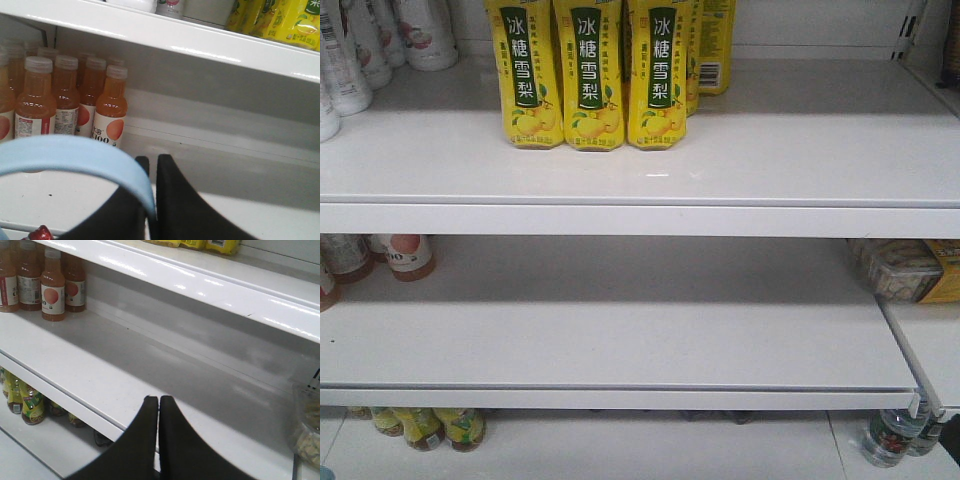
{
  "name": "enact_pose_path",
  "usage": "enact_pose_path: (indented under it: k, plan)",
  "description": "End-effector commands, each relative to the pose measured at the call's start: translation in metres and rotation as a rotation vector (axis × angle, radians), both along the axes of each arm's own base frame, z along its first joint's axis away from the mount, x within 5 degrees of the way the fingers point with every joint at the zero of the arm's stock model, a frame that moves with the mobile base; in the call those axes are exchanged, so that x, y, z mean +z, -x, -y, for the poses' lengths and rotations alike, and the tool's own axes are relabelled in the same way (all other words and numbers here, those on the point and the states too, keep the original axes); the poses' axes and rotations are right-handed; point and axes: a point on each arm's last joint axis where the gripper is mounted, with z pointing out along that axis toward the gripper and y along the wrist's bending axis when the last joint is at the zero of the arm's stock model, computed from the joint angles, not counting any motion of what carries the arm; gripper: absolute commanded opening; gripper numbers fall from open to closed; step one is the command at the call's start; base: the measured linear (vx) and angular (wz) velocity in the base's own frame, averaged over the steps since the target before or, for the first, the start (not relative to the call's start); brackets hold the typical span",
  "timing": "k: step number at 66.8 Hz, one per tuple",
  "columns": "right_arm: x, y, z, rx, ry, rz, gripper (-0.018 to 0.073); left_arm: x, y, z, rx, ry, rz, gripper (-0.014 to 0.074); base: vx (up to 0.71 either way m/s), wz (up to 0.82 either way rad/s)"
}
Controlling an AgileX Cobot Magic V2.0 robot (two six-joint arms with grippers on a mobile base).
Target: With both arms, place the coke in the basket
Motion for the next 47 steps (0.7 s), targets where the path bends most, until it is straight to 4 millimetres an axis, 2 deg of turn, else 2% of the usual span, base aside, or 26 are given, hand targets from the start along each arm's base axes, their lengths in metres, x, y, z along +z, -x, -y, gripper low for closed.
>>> enact_pose_path:
  k: [1, 47]
  plan:
    - [0.0149, -0.0005, -0.0002, 0.001, -0.028, 0.087, -0.0005, 0.0250, 0.0043, -0.0002, 0.010, -0.082, 0.205, -0.0006, 0.00, 0.00]
    - [0.0149, -0.0002, -0.0006, 0.003, -0.043, 0.078, -0.0005, 0.0250, 0.0042, -0.0002, 0.010, -0.082, 0.204, -0.0006, 0.00, 0.00]
